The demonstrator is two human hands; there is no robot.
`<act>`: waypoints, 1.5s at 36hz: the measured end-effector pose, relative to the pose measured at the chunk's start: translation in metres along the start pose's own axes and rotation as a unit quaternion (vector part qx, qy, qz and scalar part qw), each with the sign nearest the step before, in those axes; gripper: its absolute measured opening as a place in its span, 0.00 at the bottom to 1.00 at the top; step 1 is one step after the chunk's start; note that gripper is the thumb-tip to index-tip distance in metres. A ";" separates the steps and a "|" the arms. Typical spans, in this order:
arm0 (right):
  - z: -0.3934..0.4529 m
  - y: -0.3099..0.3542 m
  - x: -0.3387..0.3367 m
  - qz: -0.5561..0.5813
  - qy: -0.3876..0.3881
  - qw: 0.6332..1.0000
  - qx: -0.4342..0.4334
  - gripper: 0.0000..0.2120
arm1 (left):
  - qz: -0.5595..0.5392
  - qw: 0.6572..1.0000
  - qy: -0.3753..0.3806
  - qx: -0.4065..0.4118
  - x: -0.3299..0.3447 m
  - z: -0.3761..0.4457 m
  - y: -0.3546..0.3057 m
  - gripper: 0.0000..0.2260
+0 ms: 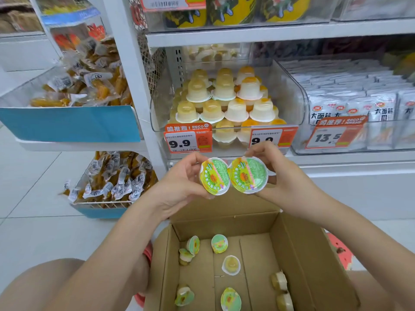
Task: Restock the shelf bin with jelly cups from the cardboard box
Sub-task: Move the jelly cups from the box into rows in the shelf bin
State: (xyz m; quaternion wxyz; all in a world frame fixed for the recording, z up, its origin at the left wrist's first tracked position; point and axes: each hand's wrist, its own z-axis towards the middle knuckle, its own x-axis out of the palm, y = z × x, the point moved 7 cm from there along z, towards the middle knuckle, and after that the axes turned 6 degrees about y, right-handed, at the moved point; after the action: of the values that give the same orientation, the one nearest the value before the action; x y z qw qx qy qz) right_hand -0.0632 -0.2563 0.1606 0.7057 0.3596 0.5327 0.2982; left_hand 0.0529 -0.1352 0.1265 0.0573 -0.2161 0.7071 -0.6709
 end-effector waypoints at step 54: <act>0.025 -0.004 0.009 0.085 -0.024 0.996 0.015 0.25 | -0.183 0.980 -0.036 -0.067 0.022 -0.001 0.012 0.23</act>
State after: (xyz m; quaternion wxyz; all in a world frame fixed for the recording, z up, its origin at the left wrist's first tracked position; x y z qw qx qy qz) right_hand -0.0364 -0.2559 0.1563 0.6850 0.4216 0.4873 0.3400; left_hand 0.0304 -0.1426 0.1190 -0.0550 -0.3692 0.6967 -0.6126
